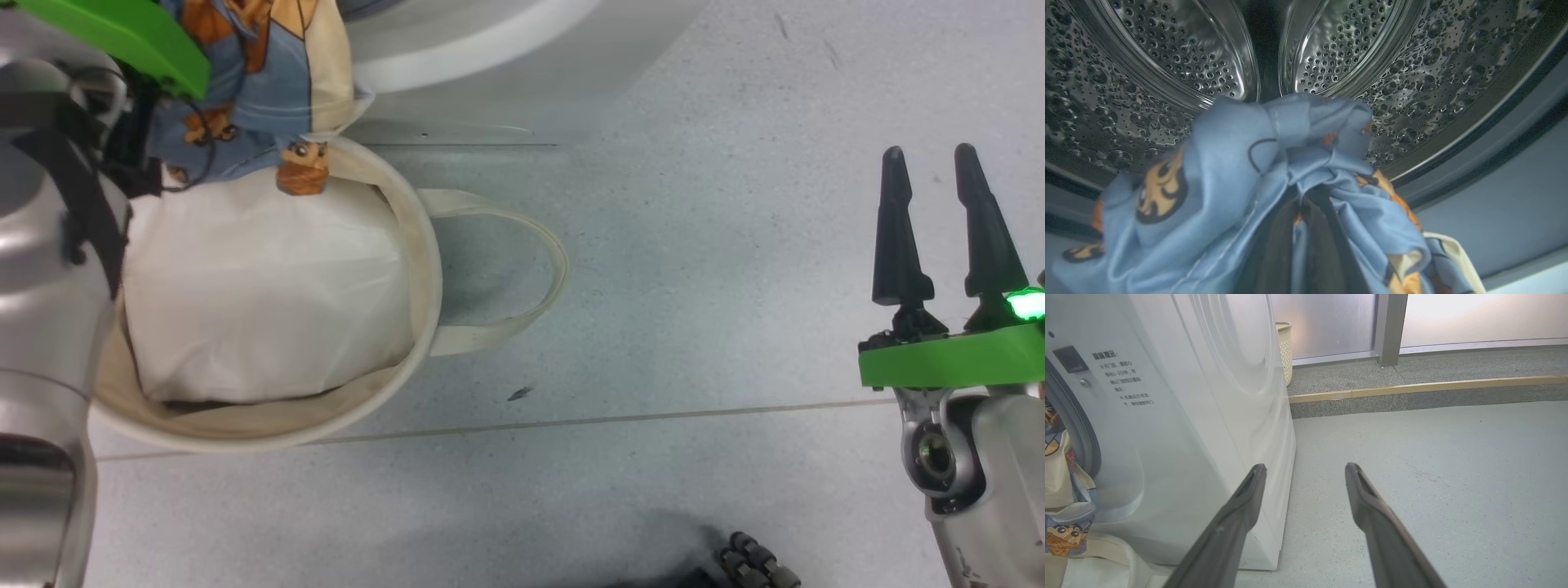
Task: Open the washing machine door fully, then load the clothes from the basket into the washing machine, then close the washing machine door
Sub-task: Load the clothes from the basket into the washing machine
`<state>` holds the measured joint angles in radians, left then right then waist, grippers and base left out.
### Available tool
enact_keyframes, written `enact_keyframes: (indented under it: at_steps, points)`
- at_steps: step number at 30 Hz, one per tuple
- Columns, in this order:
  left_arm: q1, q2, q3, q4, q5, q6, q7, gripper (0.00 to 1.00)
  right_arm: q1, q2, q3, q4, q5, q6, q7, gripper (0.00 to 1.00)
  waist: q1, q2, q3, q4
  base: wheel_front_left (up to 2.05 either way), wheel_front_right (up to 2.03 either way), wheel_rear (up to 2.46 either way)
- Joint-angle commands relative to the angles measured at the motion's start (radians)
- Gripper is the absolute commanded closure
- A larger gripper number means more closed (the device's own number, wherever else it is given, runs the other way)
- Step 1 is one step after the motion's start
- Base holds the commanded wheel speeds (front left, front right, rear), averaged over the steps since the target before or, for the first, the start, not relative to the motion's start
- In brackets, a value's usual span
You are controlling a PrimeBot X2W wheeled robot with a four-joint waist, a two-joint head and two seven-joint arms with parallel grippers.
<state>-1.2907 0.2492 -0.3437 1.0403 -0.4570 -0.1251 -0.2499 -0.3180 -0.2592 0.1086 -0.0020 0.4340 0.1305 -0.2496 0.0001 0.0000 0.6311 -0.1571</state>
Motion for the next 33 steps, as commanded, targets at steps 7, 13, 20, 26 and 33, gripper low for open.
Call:
enact_keyframes:
  at_steps: [7,13,20,26,33]
  points:
    - [-0.148,0.052,-0.009,0.049,0.034,-0.006,-0.012,1.00,0.056,-0.020,0.006,-0.047,-0.005,0.000,-0.012,0.00,-0.0001,0.0000,0.020,-0.030,0.00,0.00,0.00]
    - [-0.265,0.053,0.002,0.008,0.069,0.002,-0.012,1.00,0.073,-0.033,-0.005,-0.060,-0.007,0.000,-0.012,0.00,-0.0001,0.0000,0.044,-0.043,0.00,0.00,0.00]
    - [-0.248,0.034,0.159,-0.307,0.147,0.053,-0.012,1.00,0.071,-0.031,-0.011,-0.072,-0.010,0.000,-0.012,0.00,-0.0001,0.0000,0.076,-0.034,0.00,0.00,0.00]
    - [-0.188,0.011,0.184,-0.203,0.192,0.037,-0.012,1.00,0.069,-0.027,-0.002,-0.063,-0.011,0.000,-0.012,0.00,-0.0001,0.0000,0.068,-0.031,0.00,0.00,0.00]
    - [-0.254,-0.022,0.146,0.153,0.187,0.012,0.070,1.00,0.073,-0.027,0.004,-0.056,-0.010,0.000,-0.012,0.00,-0.0001,0.0000,0.059,-0.037,0.00,0.00,0.00]
